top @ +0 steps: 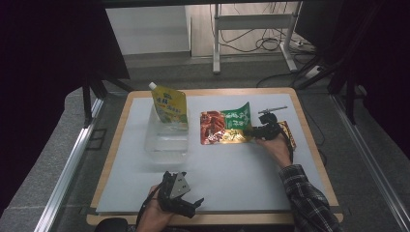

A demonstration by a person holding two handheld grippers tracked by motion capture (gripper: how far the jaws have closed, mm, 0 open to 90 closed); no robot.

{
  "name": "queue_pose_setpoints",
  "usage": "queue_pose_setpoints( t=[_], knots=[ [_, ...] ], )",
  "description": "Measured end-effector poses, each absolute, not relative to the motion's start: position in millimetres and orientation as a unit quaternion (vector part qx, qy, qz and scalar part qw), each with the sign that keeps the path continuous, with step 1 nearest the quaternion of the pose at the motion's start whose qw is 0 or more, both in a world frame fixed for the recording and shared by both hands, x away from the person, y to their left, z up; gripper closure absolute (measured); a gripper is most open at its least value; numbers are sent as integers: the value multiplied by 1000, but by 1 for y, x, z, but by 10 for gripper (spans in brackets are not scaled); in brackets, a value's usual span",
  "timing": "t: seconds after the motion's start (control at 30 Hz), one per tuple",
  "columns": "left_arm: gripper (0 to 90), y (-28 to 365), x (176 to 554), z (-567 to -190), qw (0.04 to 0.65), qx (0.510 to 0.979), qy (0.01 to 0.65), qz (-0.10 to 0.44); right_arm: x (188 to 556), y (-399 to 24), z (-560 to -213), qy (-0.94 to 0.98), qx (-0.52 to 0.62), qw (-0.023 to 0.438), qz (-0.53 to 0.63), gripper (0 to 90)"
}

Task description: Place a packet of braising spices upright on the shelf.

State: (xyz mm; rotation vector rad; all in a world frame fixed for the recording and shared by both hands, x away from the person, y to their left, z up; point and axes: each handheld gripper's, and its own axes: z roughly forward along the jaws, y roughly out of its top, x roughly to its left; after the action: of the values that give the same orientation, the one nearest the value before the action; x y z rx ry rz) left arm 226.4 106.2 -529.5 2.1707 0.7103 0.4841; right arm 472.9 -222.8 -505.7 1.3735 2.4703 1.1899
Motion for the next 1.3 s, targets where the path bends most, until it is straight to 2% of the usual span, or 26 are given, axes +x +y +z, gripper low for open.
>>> queue_pose_setpoints(
  t=[0.07, 0.23, 0.3, 0.33, 0.43, 0.57, 0.7, 0.83, 1.3],
  knots=[
    [0, 106, 226, -530, 392, 855, 280, 191, 478, -225, -508, 803, 457, 34, 381, 576],
    [0, 106, 227, -530, 390, 856, 280, 192, 488, -229, -512, 790, 473, 16, 389, 569],
    [0, 106, 227, -530, 390, 856, 281, 193, 491, -230, -513, 788, 479, 8, 388, 604],
    [0, 107, 227, -530, 390, 856, 281, 193, 493, -229, -513, 787, 482, 14, 385, 653],
    [0, 107, 227, -530, 389, 856, 281, 193, 494, -228, -513, 790, 479, 19, 382, 697],
    [0, 107, 227, -530, 389, 856, 280, 194, 491, -227, -509, 795, 471, 38, 381, 843],
    [0, 107, 227, -530, 389, 856, 280, 195, 489, -224, -506, 797, 466, 45, 383, 882],
    [0, 107, 227, -529, 390, 855, 281, 196, 486, -220, -501, 800, 461, 57, 379, 888],
    [0, 108, 227, -528, 394, 852, 283, 197, 479, -216, -462, 793, 439, 53, 420, 889]
  ],
)
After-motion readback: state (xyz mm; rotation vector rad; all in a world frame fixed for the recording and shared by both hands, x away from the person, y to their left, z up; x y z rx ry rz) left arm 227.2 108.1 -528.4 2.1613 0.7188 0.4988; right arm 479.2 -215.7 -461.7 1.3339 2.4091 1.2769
